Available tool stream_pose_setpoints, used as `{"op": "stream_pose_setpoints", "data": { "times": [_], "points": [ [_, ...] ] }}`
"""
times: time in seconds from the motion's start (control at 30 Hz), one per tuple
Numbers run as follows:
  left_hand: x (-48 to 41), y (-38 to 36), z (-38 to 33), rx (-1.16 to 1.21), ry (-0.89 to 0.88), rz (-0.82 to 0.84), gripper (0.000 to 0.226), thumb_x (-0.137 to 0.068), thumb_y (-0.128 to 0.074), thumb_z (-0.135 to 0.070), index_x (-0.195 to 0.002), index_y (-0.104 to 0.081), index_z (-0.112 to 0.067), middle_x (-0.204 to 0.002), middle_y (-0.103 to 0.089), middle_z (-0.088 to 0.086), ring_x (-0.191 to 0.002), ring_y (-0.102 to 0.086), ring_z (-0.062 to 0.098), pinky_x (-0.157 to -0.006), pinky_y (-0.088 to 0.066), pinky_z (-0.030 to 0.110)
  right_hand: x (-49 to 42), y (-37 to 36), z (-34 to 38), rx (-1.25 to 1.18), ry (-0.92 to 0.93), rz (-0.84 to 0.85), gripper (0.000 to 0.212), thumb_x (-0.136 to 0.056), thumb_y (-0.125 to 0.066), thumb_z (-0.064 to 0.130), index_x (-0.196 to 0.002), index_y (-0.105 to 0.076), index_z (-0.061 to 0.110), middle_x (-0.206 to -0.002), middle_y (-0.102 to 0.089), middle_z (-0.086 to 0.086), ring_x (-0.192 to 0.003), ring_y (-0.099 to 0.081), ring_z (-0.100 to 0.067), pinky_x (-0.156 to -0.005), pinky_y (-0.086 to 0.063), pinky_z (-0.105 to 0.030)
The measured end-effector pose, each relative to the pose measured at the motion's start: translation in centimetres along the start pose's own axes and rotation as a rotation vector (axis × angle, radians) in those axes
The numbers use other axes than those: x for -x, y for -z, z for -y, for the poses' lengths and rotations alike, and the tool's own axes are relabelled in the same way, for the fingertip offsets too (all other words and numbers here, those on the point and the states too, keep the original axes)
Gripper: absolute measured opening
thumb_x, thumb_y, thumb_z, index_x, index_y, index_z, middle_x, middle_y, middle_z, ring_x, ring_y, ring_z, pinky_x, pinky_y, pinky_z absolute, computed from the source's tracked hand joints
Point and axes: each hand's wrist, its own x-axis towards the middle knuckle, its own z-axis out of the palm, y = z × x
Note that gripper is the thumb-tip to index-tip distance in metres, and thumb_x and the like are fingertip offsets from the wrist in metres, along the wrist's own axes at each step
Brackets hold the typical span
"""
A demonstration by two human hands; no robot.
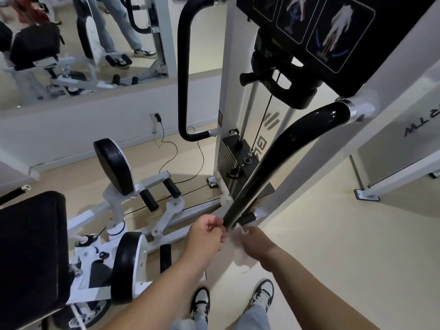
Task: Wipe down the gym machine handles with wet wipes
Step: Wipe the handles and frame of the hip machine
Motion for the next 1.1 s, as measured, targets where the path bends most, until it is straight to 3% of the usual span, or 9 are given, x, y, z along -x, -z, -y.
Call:
{"op": "stream_pose_setpoints", "data": {
  "times": [0.1,0.27,0.37,0.47,0.67,0.8,0.93,1.03,1.1],
  "points": [
    [-0.1,1.2,0.6,-0.057,-0.012,0.021,0.011,-0.095,-0.067,-0.019,-0.106,-0.067,-0.023,-0.103,-0.072,0.005,-0.087,-0.065,0.015,-0.076,-0.054,0.030,2.1,0.4,-1.4,-0.313,-0.068,-0.044,0.033,-0.108,-0.047,0.025,-0.120,-0.069,0.004,-0.107,-0.077,-0.018,-0.097,-0.074,-0.034,-0.082,-0.062,-0.046],
    [-0.6,0.8,2.5,0.146,0.166,0.318,0.089,-0.065,-0.083,-0.073,-0.135,-0.060,-0.024,-0.135,-0.068,0.002,-0.127,-0.061,0.020,-0.114,-0.043,0.044,5.1,2.4,2.1,-0.392,0.020,0.040,0.027,-0.088,-0.049,-0.007,-0.095,-0.072,0.003,-0.085,-0.070,-0.014,-0.080,-0.063,-0.031,-0.074,-0.051,-0.039],
    [-0.8,0.0,3.1,0.602,0.348,0.451,0.083,-0.070,-0.088,-0.052,-0.135,-0.065,-0.006,-0.133,-0.066,0.023,-0.122,-0.065,0.035,-0.105,-0.051,0.048,6.7,3.1,3.9,-0.420,0.001,0.152,0.025,-0.067,-0.060,0.005,-0.090,-0.071,0.006,-0.085,-0.064,-0.017,-0.080,-0.059,-0.031,-0.070,-0.052,-0.038],
    [-0.2,-1.3,2.9,0.611,0.355,0.498,0.053,-0.092,-0.074,-0.037,-0.132,-0.067,-0.004,-0.133,-0.066,0.023,-0.125,-0.064,0.034,-0.110,-0.047,0.049,6.1,3.5,3.9,-0.329,-0.023,0.125,0.015,-0.088,-0.068,0.018,-0.100,-0.074,0.010,-0.086,-0.076,-0.010,-0.079,-0.072,-0.025,-0.067,-0.058,-0.035],
    [-0.4,-1.9,2.3,0.524,0.425,-0.138,0.034,-0.105,-0.055,-0.031,-0.127,-0.062,-0.005,-0.111,-0.074,0.017,-0.104,-0.069,0.034,-0.097,-0.054,0.048,3.0,5.8,3.0,-0.176,-0.059,-0.095,0.016,-0.098,-0.063,0.019,-0.104,-0.067,0.005,-0.097,-0.072,-0.020,-0.080,-0.067,-0.029,-0.072,-0.059,-0.040],
    [0.3,-2.3,-2.2,0.317,0.196,-0.470,0.038,-0.107,-0.046,-0.038,-0.137,-0.052,-0.015,-0.122,-0.061,0.007,-0.112,-0.058,0.035,-0.091,-0.045,0.039,1.7,8.6,3.6,-0.105,0.118,-0.122,0.020,-0.095,-0.060,0.005,-0.108,-0.060,-0.011,-0.086,-0.061,-0.017,-0.077,-0.056,-0.027,-0.069,-0.049,-0.042],
    [0.8,-6.9,-6.4,0.181,-0.083,-0.318,0.007,-0.105,-0.046,-0.023,-0.102,-0.052,-0.023,-0.092,-0.055,-0.006,-0.096,-0.055,0.021,-0.083,-0.047,0.032,-0.3,9.1,3.0,-0.129,0.180,-0.077,0.023,-0.097,-0.064,0.006,-0.119,-0.064,0.012,-0.099,-0.069,-0.009,-0.081,-0.065,-0.018,-0.071,-0.055,-0.029],
    [-0.1,-10.3,-5.2,0.114,-0.227,-0.184,0.026,-0.102,-0.045,0.000,-0.123,-0.059,0.004,-0.091,-0.064,0.015,-0.065,-0.052,0.015,-0.057,-0.042,0.004,-1.8,9.0,1.8,-0.191,0.166,-0.048,0.020,-0.096,-0.062,0.003,-0.115,-0.066,0.010,-0.101,-0.074,-0.016,-0.083,-0.068,-0.022,-0.074,-0.058,-0.034],
    [-0.2,-11.4,-5.1,0.114,-0.314,-0.180,0.045,-0.102,-0.032,0.013,-0.132,-0.059,-0.007,-0.111,-0.066,0.028,-0.073,-0.058,0.030,-0.061,-0.044,0.005,-2.1,8.9,1.2,-0.197,0.156,-0.044,0.023,-0.096,-0.060,0.002,-0.116,-0.067,0.010,-0.105,-0.075,-0.019,-0.088,-0.072,-0.029,-0.079,-0.059,-0.039]
  ]
}}
